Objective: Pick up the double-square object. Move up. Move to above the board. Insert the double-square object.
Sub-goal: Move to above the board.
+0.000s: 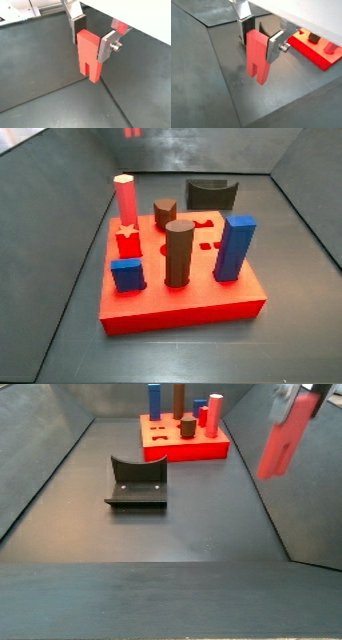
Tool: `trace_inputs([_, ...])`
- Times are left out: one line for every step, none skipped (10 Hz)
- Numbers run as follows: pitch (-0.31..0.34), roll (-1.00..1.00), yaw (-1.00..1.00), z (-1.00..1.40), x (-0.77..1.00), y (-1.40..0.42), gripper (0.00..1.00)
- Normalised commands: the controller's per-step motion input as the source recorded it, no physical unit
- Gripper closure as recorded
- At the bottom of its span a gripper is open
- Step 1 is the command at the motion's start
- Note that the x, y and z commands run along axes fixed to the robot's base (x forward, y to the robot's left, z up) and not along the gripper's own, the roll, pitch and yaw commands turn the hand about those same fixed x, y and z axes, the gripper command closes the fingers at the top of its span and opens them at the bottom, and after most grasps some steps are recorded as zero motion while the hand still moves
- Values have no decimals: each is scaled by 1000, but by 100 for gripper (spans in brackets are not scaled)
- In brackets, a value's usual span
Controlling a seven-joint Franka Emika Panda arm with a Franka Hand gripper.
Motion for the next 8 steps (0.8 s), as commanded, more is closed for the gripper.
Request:
trace_inputs([53, 72, 25, 657, -76, 0, 100])
trace_inputs([70, 64, 23, 498, -41, 6, 100])
trace_inputs([90, 66, 24, 282, -16, 4, 100])
trace_inputs([94, 70, 26, 176, -9, -1, 100])
trace_inputs([241, 105, -1000, 133, 310, -1000, 100])
trace_inputs([249, 109, -1000, 135, 310, -1000, 100])
trace_inputs([267, 98, -1000, 139, 311, -1000, 100])
trace_inputs([266, 53, -968, 140, 313, -1000, 100])
